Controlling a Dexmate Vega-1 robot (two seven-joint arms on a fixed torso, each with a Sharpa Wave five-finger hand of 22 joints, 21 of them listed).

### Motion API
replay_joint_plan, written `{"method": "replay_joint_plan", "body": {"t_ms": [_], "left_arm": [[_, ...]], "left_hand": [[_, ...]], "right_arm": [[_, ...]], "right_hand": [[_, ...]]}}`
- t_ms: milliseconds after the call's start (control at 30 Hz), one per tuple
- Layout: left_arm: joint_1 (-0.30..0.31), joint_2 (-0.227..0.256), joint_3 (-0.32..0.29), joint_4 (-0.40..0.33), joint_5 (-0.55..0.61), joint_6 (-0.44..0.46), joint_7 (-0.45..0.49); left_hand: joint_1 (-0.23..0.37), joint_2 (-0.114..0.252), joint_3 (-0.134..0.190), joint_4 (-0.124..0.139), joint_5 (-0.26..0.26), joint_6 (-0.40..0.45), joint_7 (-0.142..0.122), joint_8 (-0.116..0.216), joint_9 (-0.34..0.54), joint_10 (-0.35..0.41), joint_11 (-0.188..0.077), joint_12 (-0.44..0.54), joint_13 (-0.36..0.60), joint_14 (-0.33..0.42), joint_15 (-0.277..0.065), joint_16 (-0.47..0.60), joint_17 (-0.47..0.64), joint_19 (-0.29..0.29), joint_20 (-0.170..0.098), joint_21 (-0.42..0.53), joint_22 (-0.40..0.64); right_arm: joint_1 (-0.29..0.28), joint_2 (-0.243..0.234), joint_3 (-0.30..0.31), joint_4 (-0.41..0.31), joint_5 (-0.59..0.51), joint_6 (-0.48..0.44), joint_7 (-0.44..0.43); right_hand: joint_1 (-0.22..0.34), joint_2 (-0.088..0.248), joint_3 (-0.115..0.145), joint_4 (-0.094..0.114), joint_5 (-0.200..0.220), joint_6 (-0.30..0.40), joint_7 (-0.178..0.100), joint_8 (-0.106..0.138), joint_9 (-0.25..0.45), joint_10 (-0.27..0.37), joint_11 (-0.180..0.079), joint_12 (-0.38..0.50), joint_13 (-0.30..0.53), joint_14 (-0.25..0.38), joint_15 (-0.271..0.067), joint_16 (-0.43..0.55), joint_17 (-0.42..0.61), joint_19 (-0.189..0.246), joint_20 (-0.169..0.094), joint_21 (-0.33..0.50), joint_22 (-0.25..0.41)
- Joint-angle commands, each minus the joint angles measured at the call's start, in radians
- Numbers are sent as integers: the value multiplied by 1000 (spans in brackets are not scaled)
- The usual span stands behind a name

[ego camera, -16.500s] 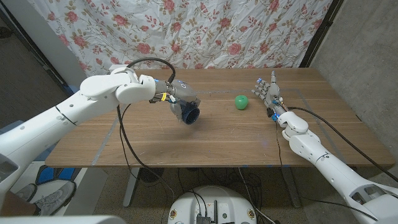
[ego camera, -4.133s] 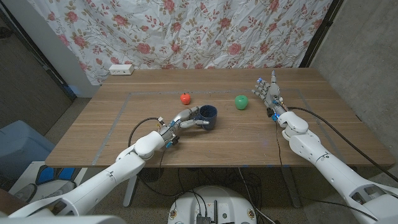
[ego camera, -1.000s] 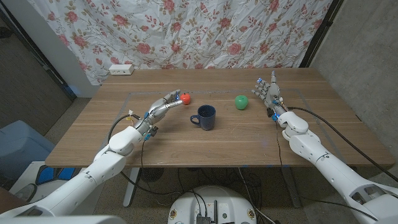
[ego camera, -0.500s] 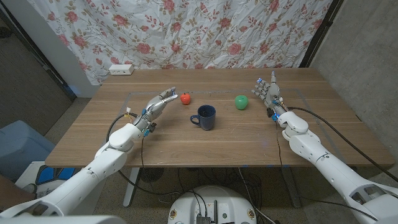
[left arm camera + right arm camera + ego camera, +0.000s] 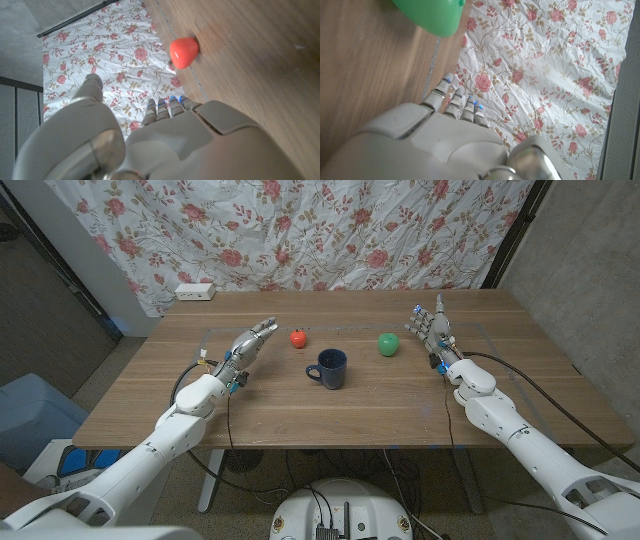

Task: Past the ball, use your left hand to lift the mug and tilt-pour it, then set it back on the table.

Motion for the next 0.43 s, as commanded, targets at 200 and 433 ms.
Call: {"method": "replay_joint_plan", "body": {"t_ms": [200, 433], "left_arm": [[-74, -69, 5, 113, 0, -19, 8], [-70, -108, -10, 129, -38, -4, 43]], "left_hand": [[-66, 27, -10, 27, -3, -11, -4, -6, 1, -15, -4, -3, -1, -15, -2, -2, 0, -13, -4, 1, 4], [-104, 59, -10, 44, 1, 2, 0, -1, 1, 1, -8, 3, -1, -6, -3, 3, 3, -5, -5, 4, 4]], "right_arm": [[0, 1, 0, 0, -1, 1, -3], [0, 1, 0, 1, 0, 1, 0]], "right_hand": [[-8, 48, -4, 5, 8, 6, -1, 5, 5, 1, -2, 5, 4, 9, -6, 5, 4, 3, -1, 5, 2], [-8, 48, -3, 5, 8, 7, -1, 5, 5, 4, -3, 6, 4, 9, -7, 5, 4, 3, 0, 5, 2]]}}
